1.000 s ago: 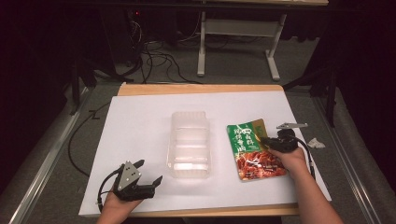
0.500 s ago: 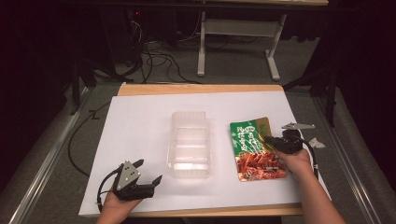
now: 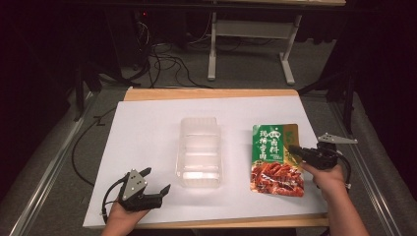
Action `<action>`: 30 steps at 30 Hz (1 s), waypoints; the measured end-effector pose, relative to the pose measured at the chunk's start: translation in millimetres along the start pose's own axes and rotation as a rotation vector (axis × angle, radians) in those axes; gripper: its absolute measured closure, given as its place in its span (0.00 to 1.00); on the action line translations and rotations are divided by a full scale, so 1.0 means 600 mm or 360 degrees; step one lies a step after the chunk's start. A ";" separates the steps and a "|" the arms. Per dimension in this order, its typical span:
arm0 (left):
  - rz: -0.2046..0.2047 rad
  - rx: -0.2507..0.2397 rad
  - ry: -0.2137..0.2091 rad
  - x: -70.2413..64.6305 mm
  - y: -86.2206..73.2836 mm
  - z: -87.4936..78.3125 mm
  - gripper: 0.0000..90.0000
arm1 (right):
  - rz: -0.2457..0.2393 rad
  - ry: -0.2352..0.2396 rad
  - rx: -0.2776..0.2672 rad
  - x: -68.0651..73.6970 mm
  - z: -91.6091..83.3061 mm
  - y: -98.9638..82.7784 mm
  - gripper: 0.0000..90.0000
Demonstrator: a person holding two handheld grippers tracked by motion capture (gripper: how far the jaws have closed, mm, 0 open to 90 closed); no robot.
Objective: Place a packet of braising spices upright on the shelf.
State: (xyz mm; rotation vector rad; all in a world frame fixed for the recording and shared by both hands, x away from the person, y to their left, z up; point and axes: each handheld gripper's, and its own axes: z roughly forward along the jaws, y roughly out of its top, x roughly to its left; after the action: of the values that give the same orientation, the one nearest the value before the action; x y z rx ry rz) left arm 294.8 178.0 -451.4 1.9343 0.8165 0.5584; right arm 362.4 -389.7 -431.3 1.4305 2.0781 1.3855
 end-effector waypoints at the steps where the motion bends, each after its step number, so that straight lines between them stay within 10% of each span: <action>1: -0.0003 -0.0002 0.0000 0.000 0.000 0.000 0.17 | -0.0003 0.0003 -0.0012 0.002 -0.006 -0.002 1.00; 30: -0.0009 -0.0029 0.0013 0.002 0.002 -0.004 0.17 | -0.0199 0.0056 -0.0432 0.084 -0.079 0.035 1.00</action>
State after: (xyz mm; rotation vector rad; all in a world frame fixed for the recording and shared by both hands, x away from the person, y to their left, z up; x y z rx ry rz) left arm 294.3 179.8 -449.5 1.9137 0.8189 0.5687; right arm 319.1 -372.7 -376.0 1.1553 1.8765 1.5793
